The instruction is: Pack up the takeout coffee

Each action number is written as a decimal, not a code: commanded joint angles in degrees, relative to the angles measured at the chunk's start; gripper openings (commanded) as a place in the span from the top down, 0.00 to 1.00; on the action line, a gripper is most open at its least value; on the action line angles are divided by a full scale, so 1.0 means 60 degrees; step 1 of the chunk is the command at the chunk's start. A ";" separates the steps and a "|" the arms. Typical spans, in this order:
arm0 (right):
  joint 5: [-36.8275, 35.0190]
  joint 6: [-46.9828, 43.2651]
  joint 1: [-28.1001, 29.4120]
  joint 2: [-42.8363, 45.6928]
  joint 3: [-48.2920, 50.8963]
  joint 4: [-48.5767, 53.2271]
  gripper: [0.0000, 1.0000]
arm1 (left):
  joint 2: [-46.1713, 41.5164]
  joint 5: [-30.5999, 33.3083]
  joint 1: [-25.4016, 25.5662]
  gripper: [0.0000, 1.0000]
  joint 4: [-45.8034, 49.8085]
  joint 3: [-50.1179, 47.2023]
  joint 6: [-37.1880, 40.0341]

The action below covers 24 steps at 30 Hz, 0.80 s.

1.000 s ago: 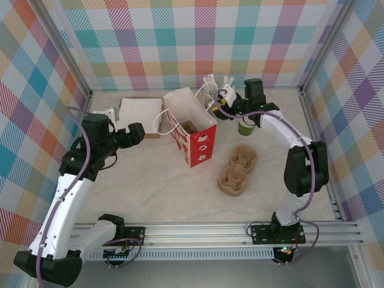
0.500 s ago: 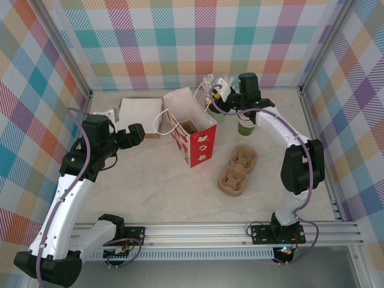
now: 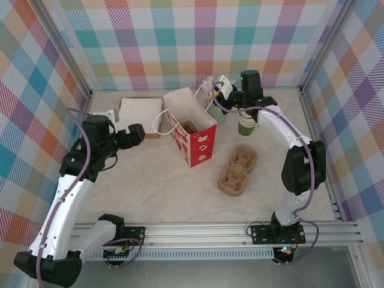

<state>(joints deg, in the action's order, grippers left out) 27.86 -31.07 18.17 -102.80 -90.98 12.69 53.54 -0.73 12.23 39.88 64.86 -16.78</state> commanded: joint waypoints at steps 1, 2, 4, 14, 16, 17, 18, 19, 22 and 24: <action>-0.0063 -0.0030 -0.0070 0.0548 -0.0639 0.0630 0.96 | -0.0144 0.0031 -0.0074 0.06 -0.0382 -0.0118 -0.0052; -0.0155 0.0001 -0.0105 0.0588 -0.0707 0.0734 0.96 | -0.0148 0.0034 -0.0080 0.06 -0.0391 -0.0119 -0.0051; -0.0394 0.0119 -0.0124 0.0736 -0.0741 0.0787 0.97 | -0.0145 0.0028 -0.0082 0.05 -0.0406 -0.0110 -0.0033; -0.1513 0.1190 -0.0158 0.1718 -0.1239 0.1577 0.97 | -0.0213 -0.0039 -0.0069 0.05 -0.0523 -0.0078 -0.0072; -0.1818 0.1496 -0.0158 0.1915 -0.1487 0.1903 0.98 | -0.0225 -0.0051 -0.0075 0.06 -0.0536 -0.0080 -0.0085; -0.1950 0.1658 -0.0158 0.2044 -0.1615 0.2052 0.99 | -0.0239 -0.0053 -0.0081 0.06 -0.0551 -0.0095 -0.0093; -0.2108 0.1850 -0.0158 0.2171 -0.1738 0.2192 0.99 | -0.0265 -0.0065 -0.0076 0.06 -0.0567 -0.0104 -0.0125; -0.2278 0.2033 -0.0156 0.2266 -0.1850 0.2344 1.00 | -0.0283 -0.0066 -0.0088 0.06 -0.0567 -0.0116 -0.0145; -0.2530 0.2444 -0.0146 0.2617 -0.2287 0.2870 1.00 | -0.0377 -0.0067 -0.0075 0.06 -0.0595 -0.0200 -0.0189; -0.2400 0.2713 -0.0143 0.2944 -0.2400 0.3000 1.00 | -0.0455 -0.0054 -0.0080 0.05 -0.0609 -0.0297 -0.0204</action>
<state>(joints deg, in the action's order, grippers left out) 14.35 -19.20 17.54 -88.49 -102.96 27.27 52.12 -0.80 12.23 37.82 64.25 -17.17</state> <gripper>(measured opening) 0.058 0.944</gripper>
